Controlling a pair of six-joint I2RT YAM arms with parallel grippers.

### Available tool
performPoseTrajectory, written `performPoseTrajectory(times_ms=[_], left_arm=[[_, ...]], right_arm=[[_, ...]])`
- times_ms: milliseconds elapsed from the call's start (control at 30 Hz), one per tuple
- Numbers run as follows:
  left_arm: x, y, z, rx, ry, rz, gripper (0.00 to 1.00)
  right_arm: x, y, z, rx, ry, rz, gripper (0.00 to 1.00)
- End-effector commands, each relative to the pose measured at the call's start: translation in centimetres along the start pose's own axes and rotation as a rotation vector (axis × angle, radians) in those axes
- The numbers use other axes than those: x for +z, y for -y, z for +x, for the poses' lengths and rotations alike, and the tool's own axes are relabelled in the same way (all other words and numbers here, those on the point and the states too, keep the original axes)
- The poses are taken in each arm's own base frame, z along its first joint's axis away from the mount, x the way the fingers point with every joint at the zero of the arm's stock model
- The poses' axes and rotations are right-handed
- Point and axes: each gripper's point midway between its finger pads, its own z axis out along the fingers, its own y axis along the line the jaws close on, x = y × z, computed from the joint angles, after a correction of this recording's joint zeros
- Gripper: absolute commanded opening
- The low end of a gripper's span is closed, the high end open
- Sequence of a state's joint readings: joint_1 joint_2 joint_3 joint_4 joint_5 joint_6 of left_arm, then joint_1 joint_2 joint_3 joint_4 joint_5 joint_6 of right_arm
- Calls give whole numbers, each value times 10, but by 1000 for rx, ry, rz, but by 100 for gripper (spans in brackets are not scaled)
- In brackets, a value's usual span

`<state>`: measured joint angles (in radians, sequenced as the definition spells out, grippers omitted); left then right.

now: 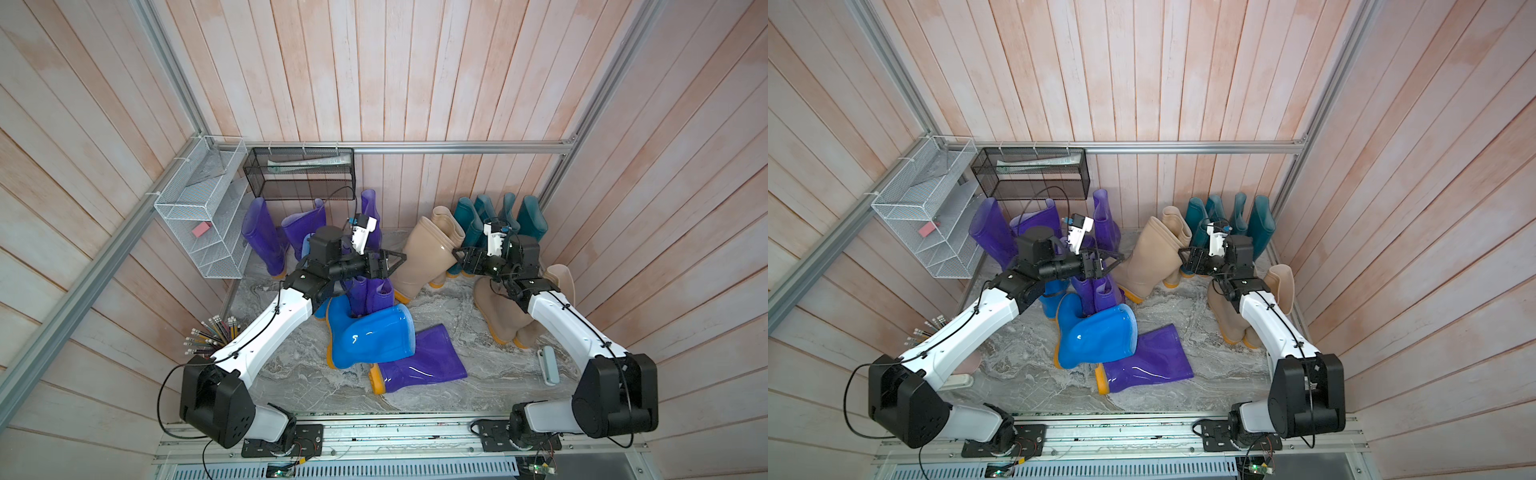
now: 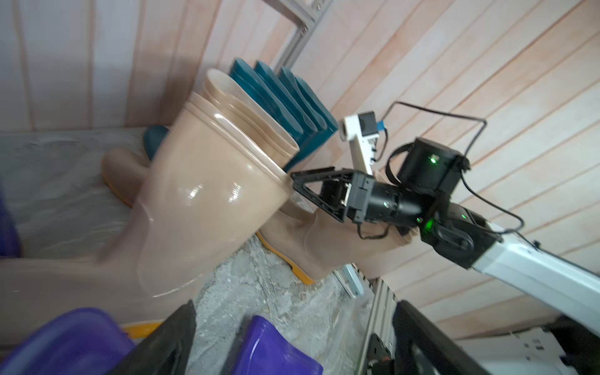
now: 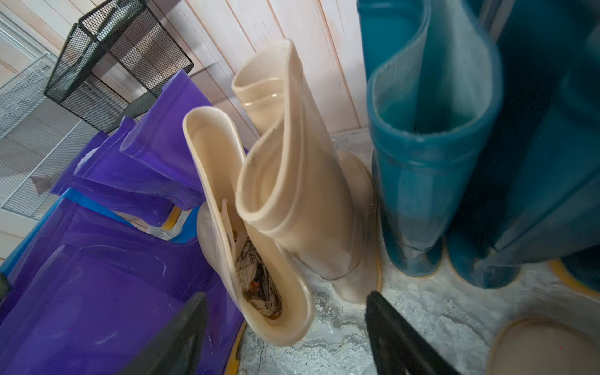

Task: Match and arrange rain boots in pairs
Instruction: Adjust the rain boot at the center of the board.

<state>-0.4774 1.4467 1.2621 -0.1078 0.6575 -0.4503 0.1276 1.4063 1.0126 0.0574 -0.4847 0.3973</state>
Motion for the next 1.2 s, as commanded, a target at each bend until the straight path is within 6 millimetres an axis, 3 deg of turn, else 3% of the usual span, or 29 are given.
performPoseTrajectory(times_ms=[0,167,267,333,433,533,667,767,900,1033,1167], left_arm=[[2,17,8,36,-58,54,97],[-4,14,3,66,-34,6,97],[-6,15,1,75,-28,-1,97],[-7,15,0,80,-25,-4,97],[-8,16,-1,86,-21,-9,97],[-9,15,-2,91,-16,-16,97],[-11,17,-4,101,-11,-17,97],[-13,18,-5,108,-6,-22,98],[-15,20,-6,114,-1,-22,97],[-15,21,-6,113,-1,-15,97],[-16,22,-7,116,0,-19,97]], right_arm=[[5,-17,-3,0,5,-143,78],[8,-32,2,13,-17,-251,72],[4,-40,0,14,0,-288,55],[2,-46,-2,8,-3,-309,39],[-1,-56,-6,-12,8,-317,27],[2,-61,-7,-38,-7,-298,28],[8,-72,-1,-87,-39,-271,41],[5,-78,-1,-114,-37,-253,59],[1,-77,-5,-132,-27,-213,65],[12,-95,5,-139,-68,-288,54],[35,-119,22,-192,-125,-300,37]])
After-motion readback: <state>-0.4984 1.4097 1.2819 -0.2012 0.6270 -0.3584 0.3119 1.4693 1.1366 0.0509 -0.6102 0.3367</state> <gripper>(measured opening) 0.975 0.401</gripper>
